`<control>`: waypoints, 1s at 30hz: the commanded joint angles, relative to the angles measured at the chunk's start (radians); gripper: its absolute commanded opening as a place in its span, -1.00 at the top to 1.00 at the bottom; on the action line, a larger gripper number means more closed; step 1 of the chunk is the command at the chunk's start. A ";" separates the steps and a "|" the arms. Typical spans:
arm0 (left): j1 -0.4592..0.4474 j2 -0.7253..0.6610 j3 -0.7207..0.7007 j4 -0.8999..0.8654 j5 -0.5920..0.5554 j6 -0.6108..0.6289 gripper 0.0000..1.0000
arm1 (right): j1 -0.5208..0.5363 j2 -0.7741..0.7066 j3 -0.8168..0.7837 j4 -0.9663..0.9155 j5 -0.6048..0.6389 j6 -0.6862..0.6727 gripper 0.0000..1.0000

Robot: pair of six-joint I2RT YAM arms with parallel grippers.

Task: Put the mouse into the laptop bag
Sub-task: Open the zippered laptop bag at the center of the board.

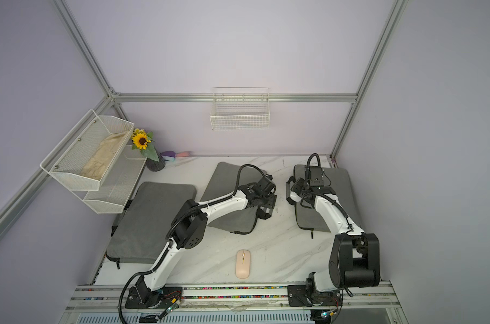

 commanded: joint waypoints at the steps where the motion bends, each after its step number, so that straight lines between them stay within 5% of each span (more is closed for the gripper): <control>1: 0.015 -0.058 -0.027 0.051 0.006 -0.010 -0.26 | -0.001 0.005 0.002 0.029 -0.006 -0.011 0.08; 7: 0.020 0.019 0.055 -0.040 -0.027 -0.007 -0.24 | -0.001 -0.004 -0.002 0.029 -0.002 -0.012 0.08; 14: 0.020 0.079 0.104 -0.062 0.012 0.011 0.04 | -0.001 0.009 -0.002 0.031 -0.004 -0.017 0.08; 30: -0.015 0.075 0.107 -0.060 0.032 0.051 0.12 | -0.001 0.026 0.001 0.031 -0.012 -0.023 0.08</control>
